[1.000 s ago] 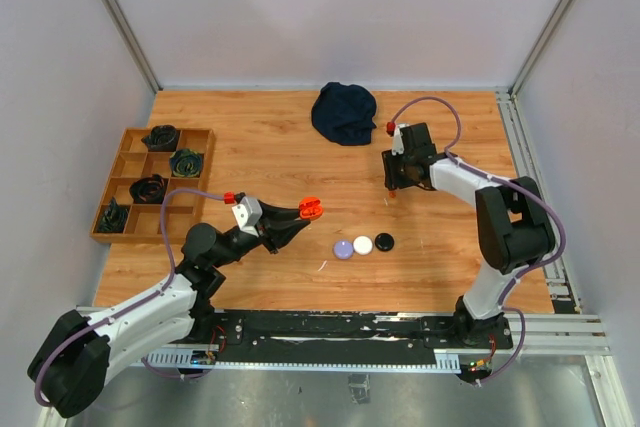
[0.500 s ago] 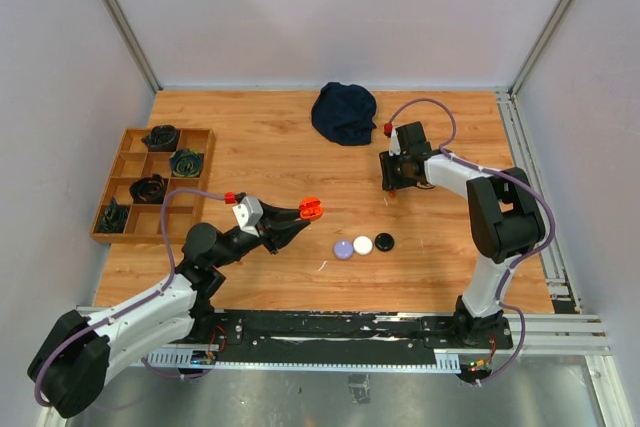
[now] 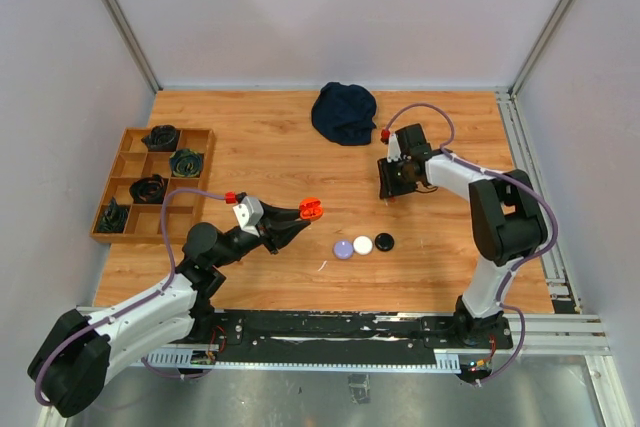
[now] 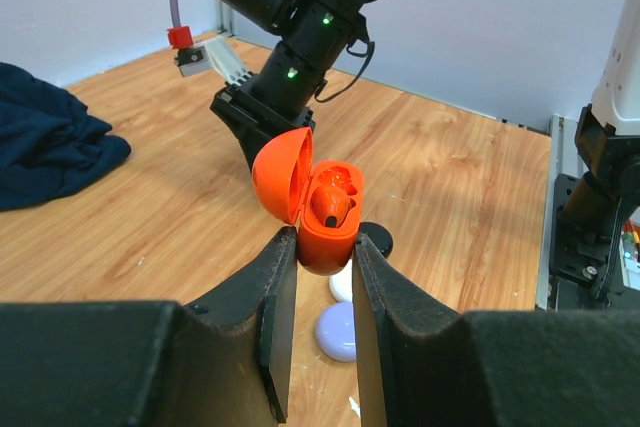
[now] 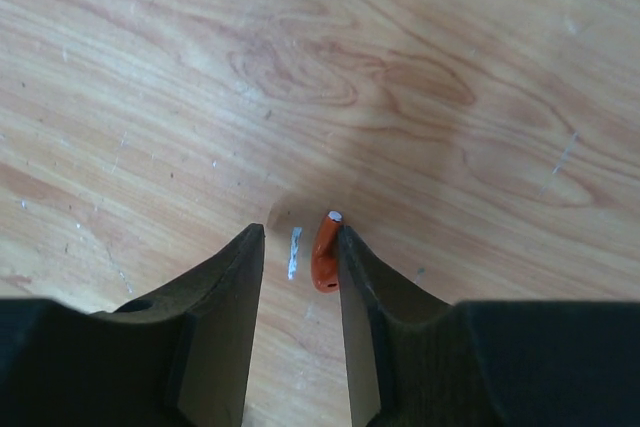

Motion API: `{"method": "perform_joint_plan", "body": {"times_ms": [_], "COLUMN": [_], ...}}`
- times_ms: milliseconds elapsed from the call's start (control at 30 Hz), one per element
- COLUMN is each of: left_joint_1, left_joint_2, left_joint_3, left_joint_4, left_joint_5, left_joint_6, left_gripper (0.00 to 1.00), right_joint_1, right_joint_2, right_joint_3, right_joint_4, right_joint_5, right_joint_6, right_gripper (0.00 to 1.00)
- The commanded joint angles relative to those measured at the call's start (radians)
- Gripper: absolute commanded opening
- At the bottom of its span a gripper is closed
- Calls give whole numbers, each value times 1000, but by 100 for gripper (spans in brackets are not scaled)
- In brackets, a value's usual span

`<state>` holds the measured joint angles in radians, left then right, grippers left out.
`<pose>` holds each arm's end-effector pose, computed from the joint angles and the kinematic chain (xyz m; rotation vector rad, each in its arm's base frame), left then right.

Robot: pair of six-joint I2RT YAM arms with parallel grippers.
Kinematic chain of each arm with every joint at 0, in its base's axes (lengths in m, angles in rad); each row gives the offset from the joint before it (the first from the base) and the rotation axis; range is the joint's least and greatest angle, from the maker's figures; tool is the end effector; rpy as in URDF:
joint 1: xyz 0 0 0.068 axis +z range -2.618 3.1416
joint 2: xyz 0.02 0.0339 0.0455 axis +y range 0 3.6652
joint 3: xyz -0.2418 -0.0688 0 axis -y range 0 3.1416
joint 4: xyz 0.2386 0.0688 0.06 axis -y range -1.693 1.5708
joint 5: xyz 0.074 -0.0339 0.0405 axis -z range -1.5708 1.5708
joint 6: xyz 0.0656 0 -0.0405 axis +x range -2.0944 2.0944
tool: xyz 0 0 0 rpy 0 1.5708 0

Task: Insert the wireless bluetooth earbuds into the charging case
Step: Pick up the earbud from the center of the board.

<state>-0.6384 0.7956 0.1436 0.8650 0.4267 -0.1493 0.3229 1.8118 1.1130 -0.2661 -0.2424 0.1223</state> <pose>0.1505 -0.1455 0.2174 0.7004 1.2614 -0.9415 0.3529 0.1347 0.1276 -0.3536 2.5393 0.4811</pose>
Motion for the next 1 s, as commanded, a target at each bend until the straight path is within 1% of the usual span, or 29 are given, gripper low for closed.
{"method": "perform_joint_plan", "body": {"times_ms": [0,133,300,567,800,967], "left_joint_1": [-6,-6,-6,-6,-6,-6], "left_joint_2": [2,5,10,14,20,26], "left_joint_3": [2,4,4,5,6,8], "left_joint_4": [17,18,22,23,23,23], "left_joint_5": [2,8,11,14,14,17], "left_joint_6": [13,11,9,8,8,6], "left_gripper": [0,0,0,0,0,0], "right_joint_1": [36,57,84,118,136,137], "right_joint_2": [-39,-35,-17,7,-44,-98], "right_joint_3": [-22,-12,6,46,14,9], "right_joint_4": [-112,-158,-164,-239,-305,-312], "right_joint_5": [-8,9,11,10,50,94], "right_joint_6": [-41,-80,-127,-133,-135,-133], "right_gripper": [36,36,37,36,36,35]}}
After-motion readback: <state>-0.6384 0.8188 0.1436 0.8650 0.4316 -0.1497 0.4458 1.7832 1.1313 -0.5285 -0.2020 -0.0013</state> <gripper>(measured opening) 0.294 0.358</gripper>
